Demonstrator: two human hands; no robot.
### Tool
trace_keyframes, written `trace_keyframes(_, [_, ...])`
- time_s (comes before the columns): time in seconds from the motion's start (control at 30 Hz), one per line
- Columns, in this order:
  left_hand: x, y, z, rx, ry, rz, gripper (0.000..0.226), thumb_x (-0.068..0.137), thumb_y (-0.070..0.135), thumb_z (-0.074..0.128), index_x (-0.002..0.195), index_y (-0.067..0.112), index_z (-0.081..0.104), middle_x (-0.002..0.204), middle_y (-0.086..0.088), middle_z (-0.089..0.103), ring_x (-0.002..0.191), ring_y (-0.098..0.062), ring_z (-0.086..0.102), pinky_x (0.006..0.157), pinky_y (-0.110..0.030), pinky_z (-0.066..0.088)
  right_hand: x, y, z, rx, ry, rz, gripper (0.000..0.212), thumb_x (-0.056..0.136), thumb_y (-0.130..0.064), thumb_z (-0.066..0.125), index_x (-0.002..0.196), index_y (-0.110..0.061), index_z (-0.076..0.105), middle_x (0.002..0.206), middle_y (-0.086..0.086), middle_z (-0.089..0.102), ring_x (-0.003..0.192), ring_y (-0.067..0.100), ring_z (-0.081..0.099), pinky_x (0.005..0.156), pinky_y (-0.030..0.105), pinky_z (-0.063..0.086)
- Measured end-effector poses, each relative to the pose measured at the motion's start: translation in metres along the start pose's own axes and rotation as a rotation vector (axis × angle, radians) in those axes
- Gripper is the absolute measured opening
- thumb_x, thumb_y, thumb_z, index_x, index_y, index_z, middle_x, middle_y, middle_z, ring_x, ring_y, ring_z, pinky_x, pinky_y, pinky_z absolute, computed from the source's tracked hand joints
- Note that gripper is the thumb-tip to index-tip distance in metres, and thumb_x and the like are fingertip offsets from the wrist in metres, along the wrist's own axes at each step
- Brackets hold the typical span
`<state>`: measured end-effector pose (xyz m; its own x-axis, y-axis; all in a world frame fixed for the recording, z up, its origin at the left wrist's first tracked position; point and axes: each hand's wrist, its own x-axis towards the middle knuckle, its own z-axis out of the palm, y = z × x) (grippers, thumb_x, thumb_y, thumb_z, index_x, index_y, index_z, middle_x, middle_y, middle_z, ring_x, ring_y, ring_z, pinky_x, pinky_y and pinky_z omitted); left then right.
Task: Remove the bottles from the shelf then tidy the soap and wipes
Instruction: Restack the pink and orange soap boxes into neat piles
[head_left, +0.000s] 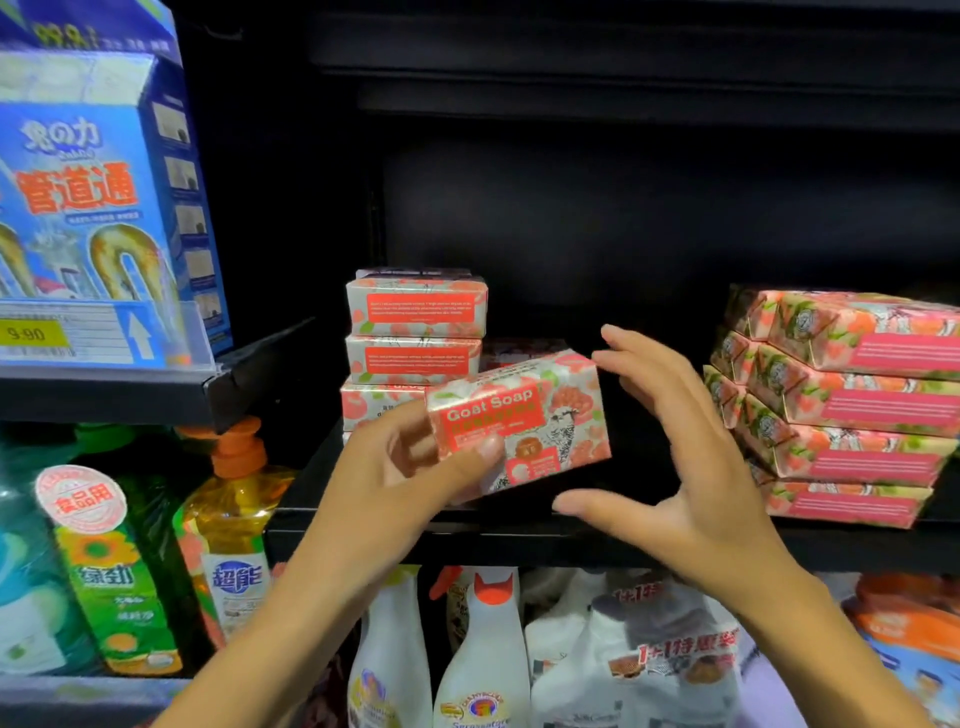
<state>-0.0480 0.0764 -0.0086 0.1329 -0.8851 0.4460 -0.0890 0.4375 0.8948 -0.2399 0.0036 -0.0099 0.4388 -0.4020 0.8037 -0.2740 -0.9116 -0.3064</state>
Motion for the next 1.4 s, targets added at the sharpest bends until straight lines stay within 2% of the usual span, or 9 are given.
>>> trace_keyframes(0.17, [-0.002, -0.006, 0.002, 0.063, 0.0, 0.157, 0.04, 0.068, 0.011, 0.079, 0.106, 0.014, 0.066, 0.102, 0.009, 0.072, 0.098, -0.003, 0.066, 0.077, -0.013, 0.05, 0.006, -0.003, 0.003, 0.146, -0.029, 0.047, 0.055, 0.076, -0.04, 0.066, 0.126, -0.033, 0.045, 0.123, -0.026, 0.051, 0.114, -0.006, 0.05, 0.087, 0.006, 0.042])
trace_keyframes(0.37, [0.004, -0.007, -0.007, 0.077, -0.05, 0.13, 0.084, 0.049, 0.031, 0.087, 0.126, 0.026, 0.054, 0.116, 0.018, 0.065, 0.105, 0.0, 0.063, 0.079, -0.013, 0.05, 0.005, -0.001, 0.011, -0.086, 0.16, -0.238, 0.031, 0.077, -0.009, 0.068, 0.104, -0.009, 0.053, 0.109, 0.001, 0.056, 0.109, 0.007, 0.054, 0.091, 0.014, 0.044])
trace_keyframes(0.5, [0.006, -0.004, -0.008, 0.071, -0.077, 0.166, 0.066, 0.048, 0.032, 0.082, 0.11, 0.02, 0.064, 0.103, 0.01, 0.072, 0.095, -0.006, 0.068, 0.073, -0.013, 0.051, 0.007, 0.001, 0.017, -0.1, 0.149, -0.317, 0.032, 0.078, -0.011, 0.064, 0.105, -0.011, 0.046, 0.116, 0.004, 0.05, 0.116, 0.011, 0.049, 0.096, 0.016, 0.042])
trace_keyframes(0.73, [0.003, -0.014, -0.011, 0.345, 0.136, 0.406, 0.068, 0.057, 0.041, 0.083, 0.117, 0.031, 0.053, 0.117, 0.015, 0.061, 0.112, -0.008, 0.059, 0.09, -0.024, 0.05, 0.013, -0.004, 0.006, 0.17, -0.178, 0.143, 0.092, 0.062, -0.054, 0.074, 0.139, -0.042, 0.025, 0.144, -0.023, 0.032, 0.132, -0.002, 0.034, 0.105, 0.017, 0.036])
trace_keyframes(0.83, [0.007, -0.017, -0.012, 0.417, 0.144, 0.539, 0.062, 0.065, 0.039, 0.08, 0.118, 0.03, 0.05, 0.121, 0.015, 0.056, 0.119, -0.016, 0.054, 0.094, -0.03, 0.049, 0.016, -0.005, 0.005, 0.387, -0.199, 0.266, 0.084, 0.069, -0.047, 0.077, 0.136, -0.046, 0.026, 0.128, -0.034, 0.046, 0.118, -0.012, 0.046, 0.092, 0.008, 0.041])
trace_keyframes(0.97, [0.009, -0.021, -0.013, 0.522, 0.08, 0.661, 0.055, 0.074, 0.026, 0.073, 0.123, 0.027, 0.047, 0.129, 0.014, 0.049, 0.126, -0.009, 0.047, 0.098, -0.016, 0.04, 0.023, -0.009, 0.007, 0.324, -0.162, 0.197, 0.061, 0.068, -0.034, 0.074, 0.122, -0.04, 0.047, 0.115, -0.021, 0.056, 0.109, -0.004, 0.055, 0.082, 0.01, 0.048])
trace_keyframes(1.07, [0.008, -0.023, -0.02, 0.565, 0.088, 0.617, 0.064, 0.073, 0.026, 0.071, 0.13, 0.032, 0.042, 0.137, 0.014, 0.043, 0.131, -0.012, 0.041, 0.102, -0.02, 0.04, 0.02, -0.013, 0.011, 0.272, -0.052, 0.154, 0.053, 0.062, -0.039, 0.084, 0.104, -0.033, 0.053, 0.107, -0.018, 0.057, 0.104, -0.001, 0.057, 0.076, 0.009, 0.048])
trace_keyframes(1.2, [0.001, -0.012, -0.029, 0.464, 0.039, 0.371, 0.085, 0.058, 0.044, 0.08, 0.132, 0.043, 0.039, 0.13, 0.021, 0.051, 0.122, -0.003, 0.051, 0.094, -0.017, 0.045, 0.016, -0.009, 0.026, -0.005, 0.09, -0.084, 0.035, 0.074, -0.036, 0.068, 0.1, -0.023, 0.048, 0.103, -0.015, 0.05, 0.099, -0.003, 0.051, 0.08, 0.005, 0.042])
trace_keyframes(1.4, [-0.008, -0.015, -0.031, 0.272, 0.053, 0.145, 0.068, 0.044, 0.045, 0.083, 0.107, 0.03, 0.064, 0.105, 0.016, 0.069, 0.094, -0.004, 0.067, 0.073, -0.018, 0.055, 0.009, -0.003, 0.05, -0.075, 0.09, -0.253, 0.04, 0.075, -0.017, 0.073, 0.102, -0.017, 0.043, 0.109, -0.004, 0.044, 0.102, 0.005, 0.048, 0.08, 0.015, 0.046])
